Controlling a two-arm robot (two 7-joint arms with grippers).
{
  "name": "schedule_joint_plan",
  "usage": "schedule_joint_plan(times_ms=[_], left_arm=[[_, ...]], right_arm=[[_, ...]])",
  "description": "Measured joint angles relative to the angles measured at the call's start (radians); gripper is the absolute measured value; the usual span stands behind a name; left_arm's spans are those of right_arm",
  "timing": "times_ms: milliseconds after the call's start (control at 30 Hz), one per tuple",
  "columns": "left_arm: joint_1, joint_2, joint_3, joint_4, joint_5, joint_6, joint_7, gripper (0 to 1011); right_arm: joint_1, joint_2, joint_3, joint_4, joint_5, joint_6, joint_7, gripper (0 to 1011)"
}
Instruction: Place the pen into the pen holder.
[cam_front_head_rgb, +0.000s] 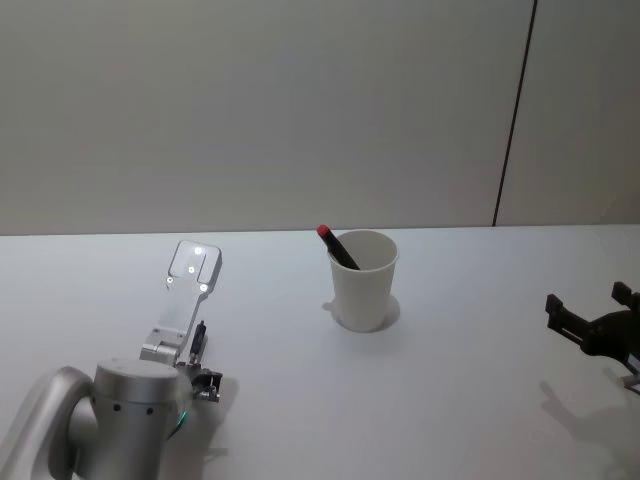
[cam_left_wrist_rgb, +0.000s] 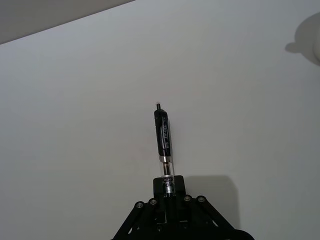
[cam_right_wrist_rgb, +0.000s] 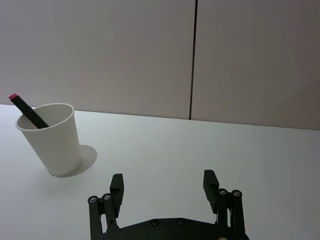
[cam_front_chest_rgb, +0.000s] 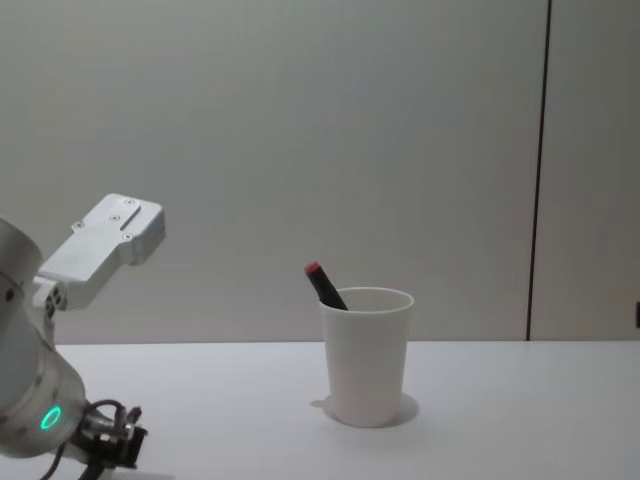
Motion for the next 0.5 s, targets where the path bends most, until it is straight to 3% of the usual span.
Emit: schedule_joint_plan(times_ms=[500], left_arm=[[0.013, 0.010, -0.009, -0.022, 0.048, -0.076, -0.047, 131]], right_arm=[[0.000, 0.000, 0.000, 0.000, 0.000, 0.000, 0.000, 1001]])
